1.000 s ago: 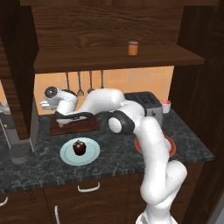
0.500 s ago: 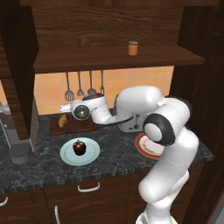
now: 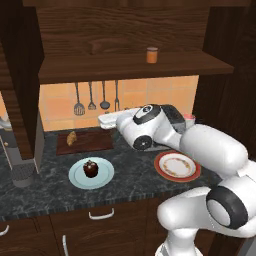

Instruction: From the different types of pastries on the counter, select a croissant and place it on the cutting board. Then retrieve a jar of jam from the cabinet and place it alongside the croissant on the cutting board.

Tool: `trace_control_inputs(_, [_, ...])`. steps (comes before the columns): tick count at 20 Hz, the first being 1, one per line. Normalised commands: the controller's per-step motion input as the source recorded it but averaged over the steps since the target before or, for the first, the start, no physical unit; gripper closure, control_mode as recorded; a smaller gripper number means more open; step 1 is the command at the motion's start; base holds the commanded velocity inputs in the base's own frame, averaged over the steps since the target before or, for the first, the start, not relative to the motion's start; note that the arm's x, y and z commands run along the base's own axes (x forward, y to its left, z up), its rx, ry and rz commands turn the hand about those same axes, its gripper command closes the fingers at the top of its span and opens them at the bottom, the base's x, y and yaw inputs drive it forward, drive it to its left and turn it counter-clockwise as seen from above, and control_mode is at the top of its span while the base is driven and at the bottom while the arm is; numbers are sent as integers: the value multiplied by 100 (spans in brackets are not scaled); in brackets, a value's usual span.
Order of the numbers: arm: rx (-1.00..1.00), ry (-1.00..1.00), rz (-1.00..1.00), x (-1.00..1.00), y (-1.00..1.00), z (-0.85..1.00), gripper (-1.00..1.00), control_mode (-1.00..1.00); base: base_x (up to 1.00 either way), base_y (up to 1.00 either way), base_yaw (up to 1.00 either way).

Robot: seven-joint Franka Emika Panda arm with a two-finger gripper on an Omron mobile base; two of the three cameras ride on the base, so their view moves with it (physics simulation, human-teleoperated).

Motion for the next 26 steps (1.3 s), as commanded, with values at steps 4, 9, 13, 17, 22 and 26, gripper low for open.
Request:
trace_control_inputs(4, [6, -2, 0, -100, -99, 100, -100, -100, 0, 0, 0])
trace_control_inputs(9, [18, -3, 0, -51, -86, 100, -100, -100, 0, 0, 0])
trace_control_inputs(13, [5, 0, 0, -35, -58, 100, -100, -100, 0, 0, 0])
trace_control_inputs(17, [0, 0, -7, -47, -41, 100, -100, -100, 0, 0, 0])
trace_control_inputs(22, [-7, 1, -16, -66, -46, 100, -100, -100, 0, 0, 0])
trace_control_inputs(26, [-26, 29, -21, -14, -35, 94, -100, -100, 0, 0, 0])
